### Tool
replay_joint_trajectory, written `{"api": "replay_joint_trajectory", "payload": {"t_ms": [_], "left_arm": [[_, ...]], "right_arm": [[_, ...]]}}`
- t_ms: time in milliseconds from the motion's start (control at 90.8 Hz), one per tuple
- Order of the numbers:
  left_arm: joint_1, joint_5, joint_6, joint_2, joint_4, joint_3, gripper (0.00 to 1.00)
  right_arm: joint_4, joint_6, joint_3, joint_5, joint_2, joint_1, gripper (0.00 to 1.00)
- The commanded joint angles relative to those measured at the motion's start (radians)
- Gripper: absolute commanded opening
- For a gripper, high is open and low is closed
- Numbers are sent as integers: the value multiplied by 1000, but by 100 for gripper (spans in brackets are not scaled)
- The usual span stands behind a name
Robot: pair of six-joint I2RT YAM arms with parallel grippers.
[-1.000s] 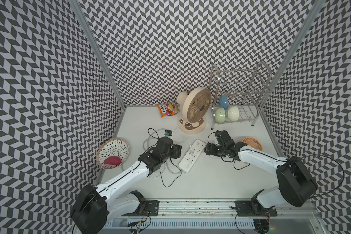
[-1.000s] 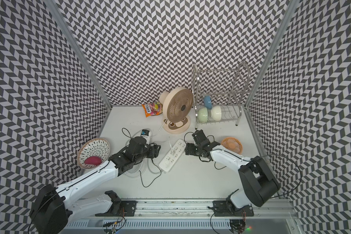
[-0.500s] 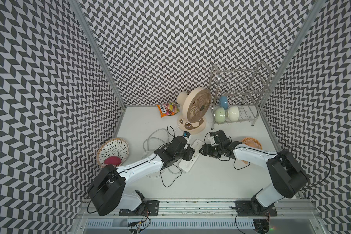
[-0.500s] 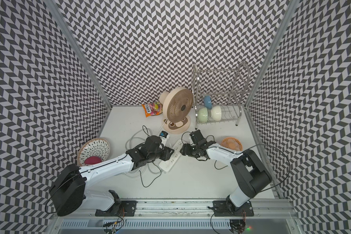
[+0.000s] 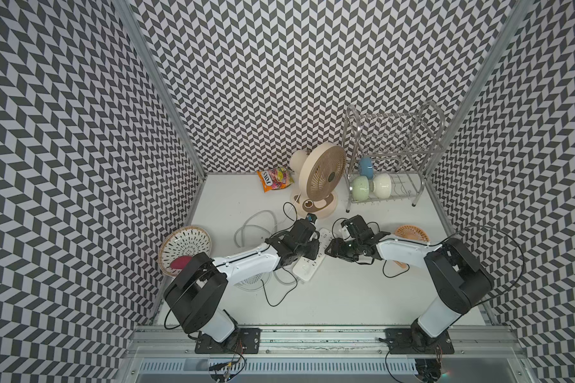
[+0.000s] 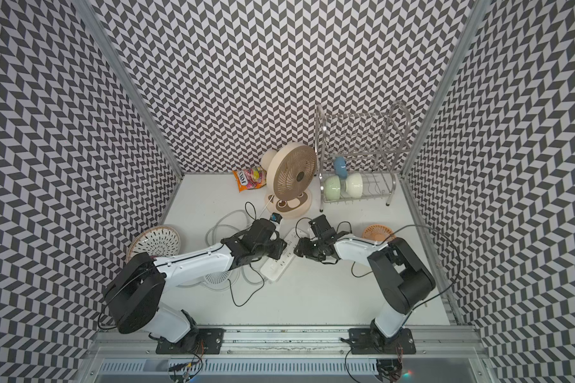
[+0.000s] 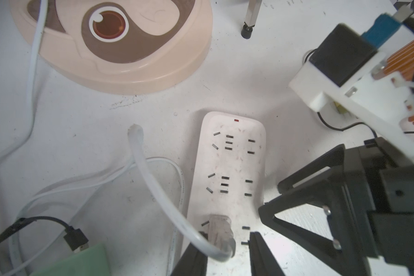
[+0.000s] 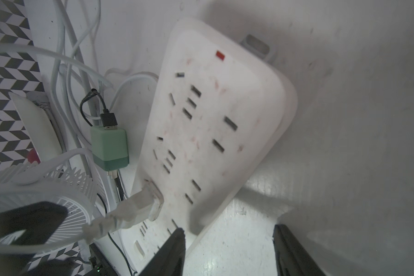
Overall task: Unplug the desk fan from the power strip
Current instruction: Remove the plug from the socket.
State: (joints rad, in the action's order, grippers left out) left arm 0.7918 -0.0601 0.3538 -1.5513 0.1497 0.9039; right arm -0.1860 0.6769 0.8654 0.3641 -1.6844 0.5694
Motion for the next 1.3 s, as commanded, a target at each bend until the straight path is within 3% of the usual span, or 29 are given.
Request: {"api": "replay_joint_trajectory", "payload": {"t_ms": [0,375,793,1124,1289], "left_arm": [[12,-17,-11,-11,19,33,30],[32,-38,-18,-58,66,53,27],[49,-53,-22,-70,72,72,8],[83,-74,-42,4,-1,67,2],[67,-28,14,42,-76,31,1]], "right_arm": [[29,5,37,4,-23,13,58],[14,12,56,-11,-55,30,57],[-18,16,61,-50,-78,35,52],[-68,24,71,-110,-108,41,47],[-96,28,72,-149,-129,43,46]]}}
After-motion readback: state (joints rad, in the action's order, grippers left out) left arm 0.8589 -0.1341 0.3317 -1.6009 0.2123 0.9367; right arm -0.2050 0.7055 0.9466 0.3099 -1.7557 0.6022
